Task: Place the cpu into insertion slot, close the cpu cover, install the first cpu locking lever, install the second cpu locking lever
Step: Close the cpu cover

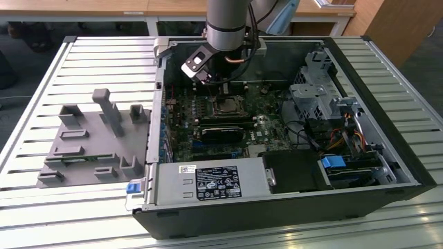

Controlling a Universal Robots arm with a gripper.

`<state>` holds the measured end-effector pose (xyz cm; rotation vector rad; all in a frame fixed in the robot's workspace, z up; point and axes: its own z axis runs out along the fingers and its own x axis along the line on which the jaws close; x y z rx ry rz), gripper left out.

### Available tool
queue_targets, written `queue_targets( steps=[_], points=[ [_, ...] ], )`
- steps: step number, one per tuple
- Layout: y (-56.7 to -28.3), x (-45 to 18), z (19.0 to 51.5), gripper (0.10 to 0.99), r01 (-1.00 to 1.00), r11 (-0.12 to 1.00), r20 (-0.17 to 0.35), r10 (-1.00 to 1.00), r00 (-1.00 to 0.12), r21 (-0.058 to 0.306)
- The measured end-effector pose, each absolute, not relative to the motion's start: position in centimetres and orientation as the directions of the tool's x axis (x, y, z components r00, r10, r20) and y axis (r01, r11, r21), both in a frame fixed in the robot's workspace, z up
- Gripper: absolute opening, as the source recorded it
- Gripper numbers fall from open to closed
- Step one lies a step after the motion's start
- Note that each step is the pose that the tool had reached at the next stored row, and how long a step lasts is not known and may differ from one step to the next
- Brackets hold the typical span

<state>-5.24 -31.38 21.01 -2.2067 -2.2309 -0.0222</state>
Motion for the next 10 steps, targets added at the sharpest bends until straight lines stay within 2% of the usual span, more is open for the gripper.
queue_targets(
  steps=[10],
  points=[
    [-31.4, -4.0, 21.2, 0.106, 1.000, 0.011, 0.013, 1.000, -0.011, 0.004]
  ],
)
